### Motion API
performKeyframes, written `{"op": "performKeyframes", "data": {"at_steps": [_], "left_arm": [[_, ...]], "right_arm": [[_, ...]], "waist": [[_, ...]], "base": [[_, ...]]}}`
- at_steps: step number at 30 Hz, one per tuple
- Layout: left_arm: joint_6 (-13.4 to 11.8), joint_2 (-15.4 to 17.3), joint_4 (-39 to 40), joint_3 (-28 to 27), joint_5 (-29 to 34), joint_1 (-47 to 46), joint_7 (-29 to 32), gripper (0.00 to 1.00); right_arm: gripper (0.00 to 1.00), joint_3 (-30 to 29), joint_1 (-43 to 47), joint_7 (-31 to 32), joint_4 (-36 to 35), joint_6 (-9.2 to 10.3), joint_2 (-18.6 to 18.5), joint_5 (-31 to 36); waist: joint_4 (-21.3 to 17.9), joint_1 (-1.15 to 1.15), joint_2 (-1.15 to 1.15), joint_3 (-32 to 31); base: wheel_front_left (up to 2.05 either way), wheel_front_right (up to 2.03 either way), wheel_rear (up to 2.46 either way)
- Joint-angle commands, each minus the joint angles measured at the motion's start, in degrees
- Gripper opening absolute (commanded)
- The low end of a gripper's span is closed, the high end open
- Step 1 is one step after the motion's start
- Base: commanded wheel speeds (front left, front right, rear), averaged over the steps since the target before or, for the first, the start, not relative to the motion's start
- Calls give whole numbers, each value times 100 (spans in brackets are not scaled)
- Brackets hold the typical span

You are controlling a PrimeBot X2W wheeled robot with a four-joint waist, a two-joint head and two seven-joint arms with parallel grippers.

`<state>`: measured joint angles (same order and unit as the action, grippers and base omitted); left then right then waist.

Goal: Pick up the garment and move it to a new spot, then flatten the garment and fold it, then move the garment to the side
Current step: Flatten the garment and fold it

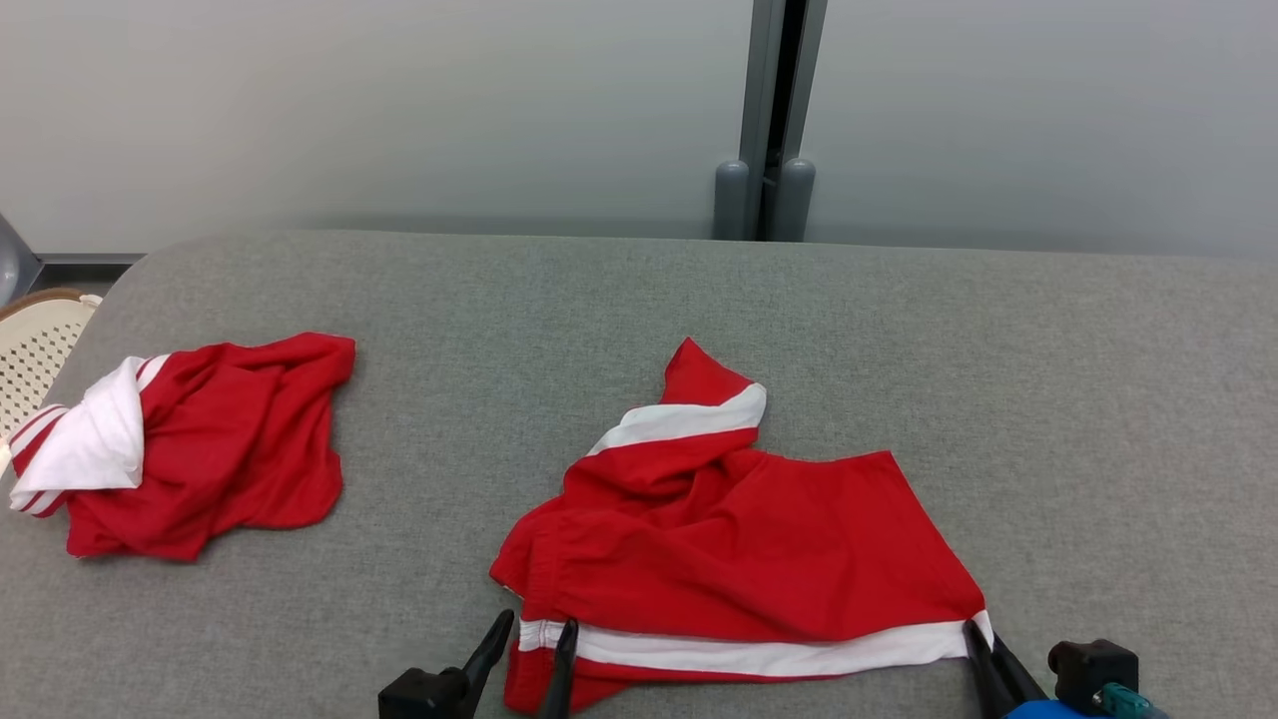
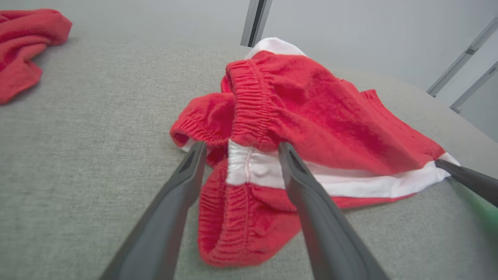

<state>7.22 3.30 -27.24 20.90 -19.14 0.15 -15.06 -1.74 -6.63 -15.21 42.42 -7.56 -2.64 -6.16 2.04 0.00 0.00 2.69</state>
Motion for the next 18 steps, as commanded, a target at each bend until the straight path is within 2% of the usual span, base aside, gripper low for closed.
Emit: {"op": "performKeyframes", "data": {"at_steps": [1,6,7,8,9,10,11,18], "left_arm": [[22,104,-52,117,-124,-110,-17,100],[23,261,-124,453,-462,-233,-17,100],[23,281,-132,488,-503,-246,-17,84],[23,300,-130,520,-528,-266,-17,58],[23,319,-114,532,-556,-288,-17,42],[23,336,-98,551,-565,-302,-17,18],[24,352,-79,586,-561,-305,-17,0],[24,484,296,586,-454,-125,-17,0]], "right_arm": [[0,5,48,12,7,13,-46,0],[0,71,26,12,-16,13,-42,-53],[0,72,22,12,-27,13,-43,-55],[0,71,21,12,-39,13,-43,-57],[0,68,23,12,-51,13,-43,-59],[0,60,25,12,-63,13,-43,-58],[0,50,27,11,-76,13,-43,-54],[0,-2,-5,5,-349,10,-40,-204]], "waist": [[-16,0,0,8],[-70,0,0,44],[-78,0,0,52],[-86,0,0,58],[-92,0,0,65],[-95,0,0,71],[-96,0,0,75],[-76,0,0,55]], "base": [[0,0,0],[0,0,0],[0,0,0],[0,0,0],[0,0,0],[0,0,0],[0,0,0],[0,0,0]]}}
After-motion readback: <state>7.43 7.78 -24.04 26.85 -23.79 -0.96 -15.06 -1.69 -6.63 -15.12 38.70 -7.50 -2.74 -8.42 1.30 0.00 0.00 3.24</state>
